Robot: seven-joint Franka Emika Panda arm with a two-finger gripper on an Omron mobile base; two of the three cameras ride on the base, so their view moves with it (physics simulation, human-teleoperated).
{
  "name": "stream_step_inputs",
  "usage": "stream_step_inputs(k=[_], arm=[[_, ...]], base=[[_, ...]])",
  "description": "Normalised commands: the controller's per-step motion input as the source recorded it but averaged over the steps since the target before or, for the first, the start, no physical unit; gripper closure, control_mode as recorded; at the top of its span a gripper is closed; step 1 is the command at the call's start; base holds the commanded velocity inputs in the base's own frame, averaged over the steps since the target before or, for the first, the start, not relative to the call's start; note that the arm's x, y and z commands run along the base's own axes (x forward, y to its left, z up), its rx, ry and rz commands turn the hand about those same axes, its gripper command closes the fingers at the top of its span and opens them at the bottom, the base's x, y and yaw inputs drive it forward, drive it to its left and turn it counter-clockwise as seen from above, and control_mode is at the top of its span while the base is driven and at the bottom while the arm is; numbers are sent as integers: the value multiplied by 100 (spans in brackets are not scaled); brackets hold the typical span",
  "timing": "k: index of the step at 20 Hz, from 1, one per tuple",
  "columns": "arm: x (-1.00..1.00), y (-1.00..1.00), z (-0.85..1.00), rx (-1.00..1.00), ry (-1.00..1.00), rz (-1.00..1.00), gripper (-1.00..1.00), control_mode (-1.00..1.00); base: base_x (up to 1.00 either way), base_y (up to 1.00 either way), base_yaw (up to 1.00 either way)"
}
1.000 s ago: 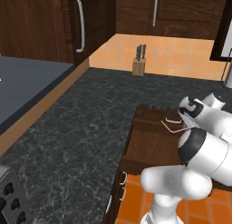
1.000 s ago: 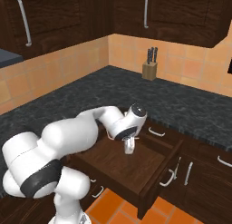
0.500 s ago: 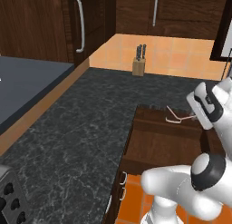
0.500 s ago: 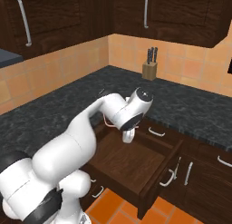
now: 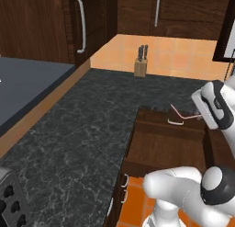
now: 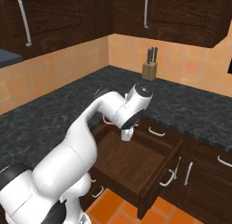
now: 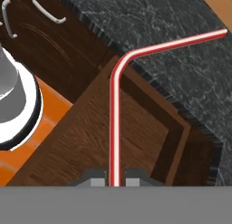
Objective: Take a straw from the drawer in front and place it inside the glass cup on the dining counter.
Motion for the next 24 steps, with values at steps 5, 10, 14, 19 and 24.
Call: stream_step_inputs(k=[5,10,14,19,24], arm=[[-28,5,-1,-2,-9,-3,100,100],[0,0,0,0,0,0,100,100],[0,0,0,0,0,0,100,100],[0,0,0,0,0,0,100,100],[0,0,0,0,0,0,100,100]], base=[[-52,8,-25],[-58,7,-72],[-29,0,-76],[-11,-15,-75],[0,-34,-74]])
